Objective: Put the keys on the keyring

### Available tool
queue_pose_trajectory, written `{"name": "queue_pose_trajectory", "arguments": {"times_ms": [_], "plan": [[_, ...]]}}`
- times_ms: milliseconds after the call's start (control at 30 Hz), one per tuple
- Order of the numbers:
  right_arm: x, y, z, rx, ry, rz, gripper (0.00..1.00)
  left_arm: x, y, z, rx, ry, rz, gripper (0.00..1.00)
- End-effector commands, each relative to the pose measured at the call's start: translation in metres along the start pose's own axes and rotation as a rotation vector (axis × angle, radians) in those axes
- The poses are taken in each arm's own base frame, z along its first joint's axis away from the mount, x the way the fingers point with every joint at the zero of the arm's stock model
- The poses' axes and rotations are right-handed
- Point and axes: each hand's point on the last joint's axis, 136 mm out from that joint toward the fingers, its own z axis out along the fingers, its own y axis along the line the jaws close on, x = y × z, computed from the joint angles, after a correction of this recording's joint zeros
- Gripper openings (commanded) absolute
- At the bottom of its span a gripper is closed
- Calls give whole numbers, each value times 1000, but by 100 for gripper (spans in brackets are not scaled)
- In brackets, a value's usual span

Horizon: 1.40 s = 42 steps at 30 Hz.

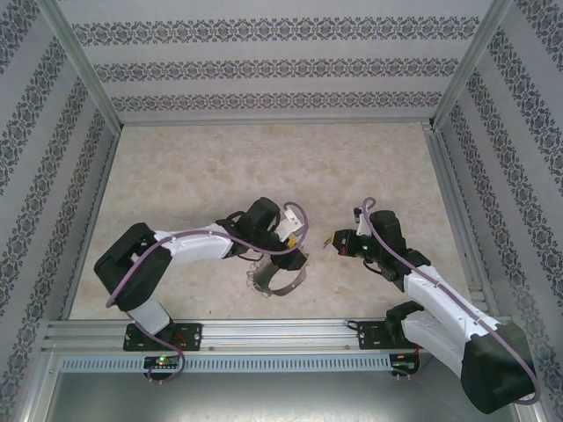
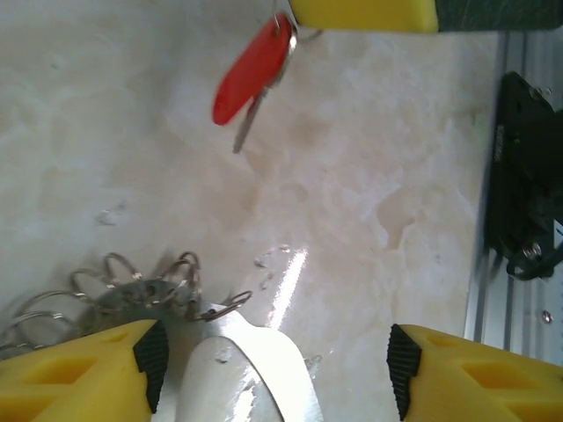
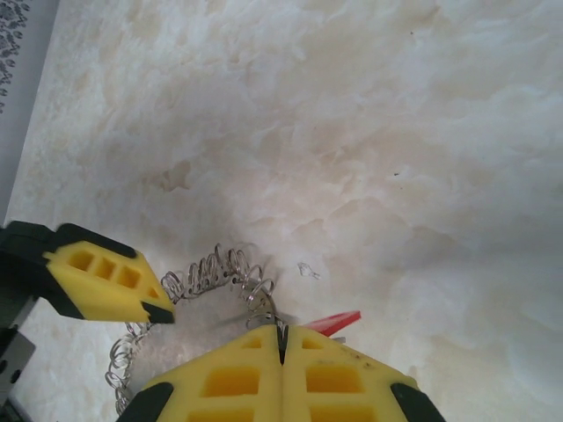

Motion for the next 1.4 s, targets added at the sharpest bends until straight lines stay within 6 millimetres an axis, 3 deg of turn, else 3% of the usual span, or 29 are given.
{"name": "queue_pose_trajectory", "arguments": {"times_ms": [0, 467, 1367], "plan": [[13, -9, 0, 6, 42, -2, 0, 5, -12, 6, 118, 62, -17, 65], [23, -25, -4, 8, 38, 31, 0, 7, -16, 24, 181, 135, -47, 60], [21, -28, -6, 6, 31, 45, 0, 17, 0, 42, 130, 186, -34, 60]]}}
